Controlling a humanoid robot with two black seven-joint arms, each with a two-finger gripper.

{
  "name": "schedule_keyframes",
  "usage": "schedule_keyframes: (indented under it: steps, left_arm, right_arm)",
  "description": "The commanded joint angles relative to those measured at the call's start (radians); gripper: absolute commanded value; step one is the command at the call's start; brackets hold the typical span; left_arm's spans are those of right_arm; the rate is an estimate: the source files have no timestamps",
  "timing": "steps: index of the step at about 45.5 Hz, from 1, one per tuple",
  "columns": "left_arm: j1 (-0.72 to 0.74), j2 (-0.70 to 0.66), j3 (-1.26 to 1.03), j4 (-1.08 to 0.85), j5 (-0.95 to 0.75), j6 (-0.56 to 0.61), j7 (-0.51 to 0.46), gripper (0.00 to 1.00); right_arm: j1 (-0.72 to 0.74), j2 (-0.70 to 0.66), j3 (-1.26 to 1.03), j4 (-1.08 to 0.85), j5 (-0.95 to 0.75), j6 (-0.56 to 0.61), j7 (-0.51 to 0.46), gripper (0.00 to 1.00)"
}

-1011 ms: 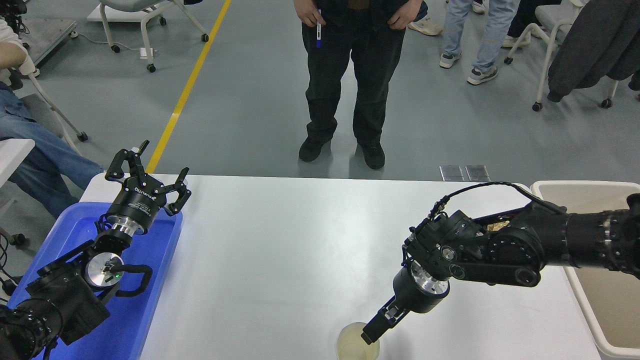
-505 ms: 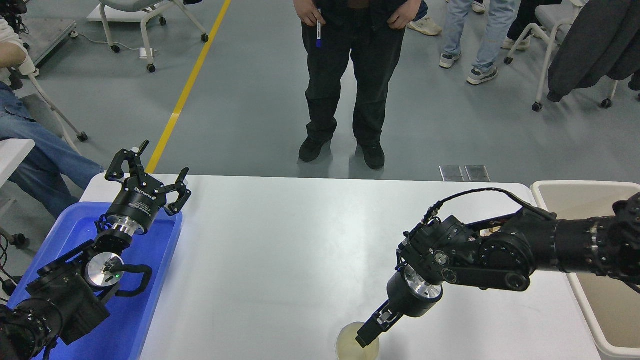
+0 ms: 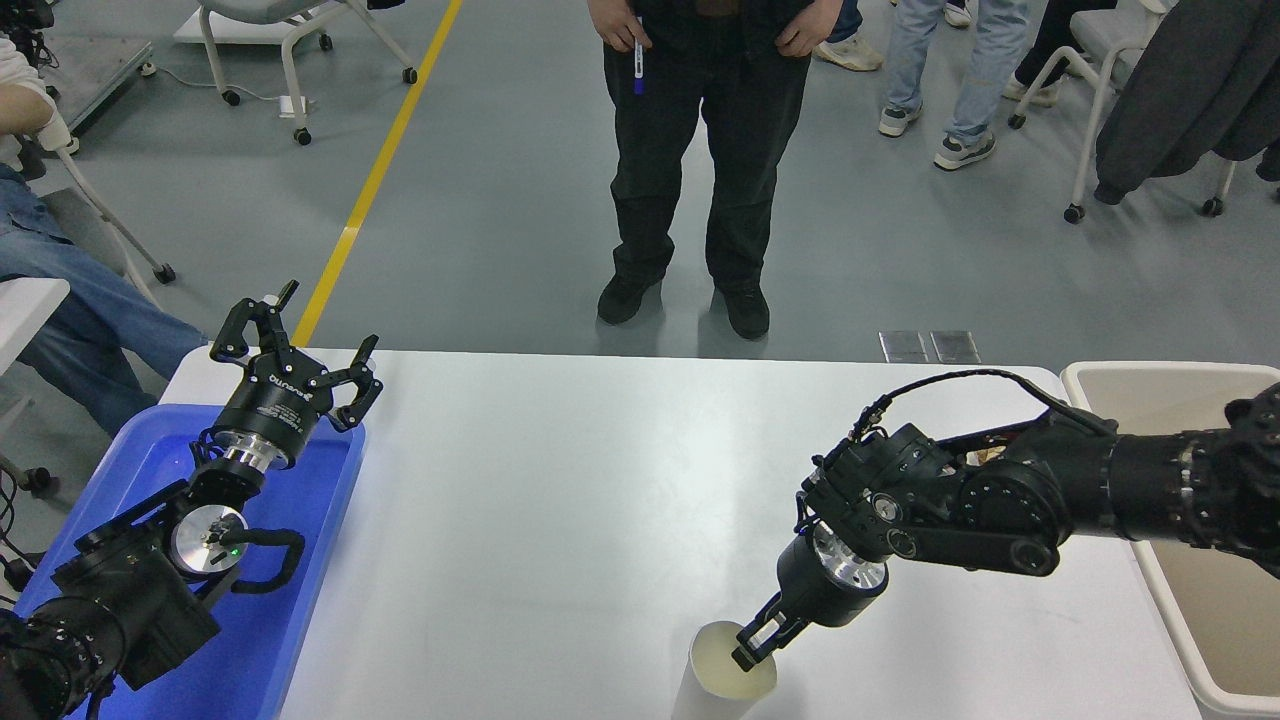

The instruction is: Dispose of the paper cup in the dustbin

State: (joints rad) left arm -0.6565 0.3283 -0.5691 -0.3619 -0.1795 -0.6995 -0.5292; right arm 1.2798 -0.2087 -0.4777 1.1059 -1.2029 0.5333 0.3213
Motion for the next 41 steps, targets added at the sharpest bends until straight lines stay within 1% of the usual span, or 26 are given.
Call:
schedule_keyframes:
  steps: [1,8,18,32,41]
  left_arm:
    - [0.000,0.000,0.000,0.000,0.000,0.000,0.000,1.00]
    - [0.000,0.000,0.000,0.001,-0.002,0.000,0.000,1.00]
    - [0.000,0.000,0.000,0.000,0.000,0.000,0.000,1.00]
    - [0.000,0.000,0.000,0.000,-0.002,0.000,0.000,1.00]
    - [0.000,0.000,0.000,0.000,0.000,0.000,0.000,1.00]
  right_arm:
    - [0.010,-0.003,-0.001,-0.003,-0.001,0.001,0.025,0.00]
    - [0.015,-0.006,0.004,-0.003,-0.001,0.001,0.028,0.00]
    - [0.067,-0.046,0.019,0.005,0.006,0.002,0.070,0.00]
    - [0.179,-0.187,0.079,0.074,0.031,0.020,0.114,0.00]
    - [0.272,-0.305,0.099,0.153,0.158,0.043,0.122,0.00]
